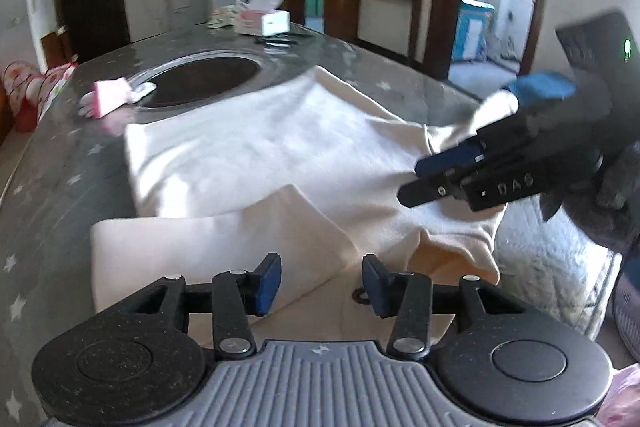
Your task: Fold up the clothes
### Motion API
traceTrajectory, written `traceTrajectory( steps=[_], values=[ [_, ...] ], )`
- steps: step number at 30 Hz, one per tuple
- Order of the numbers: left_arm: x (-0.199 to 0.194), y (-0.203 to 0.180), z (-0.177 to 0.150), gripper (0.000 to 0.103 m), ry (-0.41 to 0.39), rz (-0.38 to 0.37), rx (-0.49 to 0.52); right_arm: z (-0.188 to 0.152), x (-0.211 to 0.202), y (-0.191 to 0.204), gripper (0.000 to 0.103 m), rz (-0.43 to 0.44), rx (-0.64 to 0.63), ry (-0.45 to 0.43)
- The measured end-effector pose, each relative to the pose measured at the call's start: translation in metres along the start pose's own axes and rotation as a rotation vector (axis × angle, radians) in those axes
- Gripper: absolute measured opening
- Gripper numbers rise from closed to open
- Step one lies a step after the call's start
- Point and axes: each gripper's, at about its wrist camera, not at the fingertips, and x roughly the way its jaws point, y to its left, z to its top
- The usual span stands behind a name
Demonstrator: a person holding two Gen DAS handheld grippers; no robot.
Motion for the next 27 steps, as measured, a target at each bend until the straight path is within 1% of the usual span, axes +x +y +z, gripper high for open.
traceTrajectory(
  steps=[2, 4, 6, 8, 10, 12, 14, 17, 21, 23, 27],
  values=[
    [0.007, -0.002, -0.001, 0.049, 0.008, 0.007, 0.012, 0.0, 0.0, 0.0, 0.04, 0.003, 0.001, 0.0],
    [0.008, -0.003, -0.001, 0.048, -0.005, 0.011, 0.023, 0.0, 0.0, -0.001, 0.04, 0.005, 0.002, -0.002],
    [0.008, -0.002, -0.002, 0.037, -0.019, 0.0, 0.021, -0.001, 0.0, -0.001, 0.04, 0.008, 0.003, -0.003],
    [0.004, 0.002, -0.002, 0.017, -0.03, -0.028, -0.001, -0.001, 0.0, -0.001, 0.039, 0.009, 0.003, -0.006],
    [0.0, 0.008, -0.001, 0.01, -0.05, -0.051, -0.036, -0.001, -0.001, -0.002, 0.04, 0.01, 0.009, -0.007],
    [-0.009, 0.019, 0.001, 0.009, -0.085, -0.066, -0.082, -0.001, -0.001, -0.002, 0.04, 0.011, 0.011, -0.008],
    [-0.016, 0.029, 0.001, 0.007, -0.101, -0.067, -0.127, -0.001, -0.001, -0.002, 0.04, 0.011, 0.012, -0.008],
    [-0.027, 0.041, 0.003, 0.006, -0.135, -0.038, -0.164, 0.0, -0.001, -0.001, 0.039, 0.01, 0.014, -0.008],
    [-0.053, 0.072, -0.002, 0.006, -0.195, 0.026, -0.286, 0.0, 0.0, -0.001, 0.039, 0.007, 0.012, -0.006],
    [-0.068, 0.089, -0.006, 0.005, -0.232, 0.073, -0.345, 0.001, 0.0, -0.001, 0.04, 0.006, 0.012, -0.005],
    [-0.106, 0.128, -0.022, 0.005, -0.301, 0.214, -0.463, 0.002, 0.0, 0.001, 0.042, 0.003, 0.004, -0.004]
  ],
)
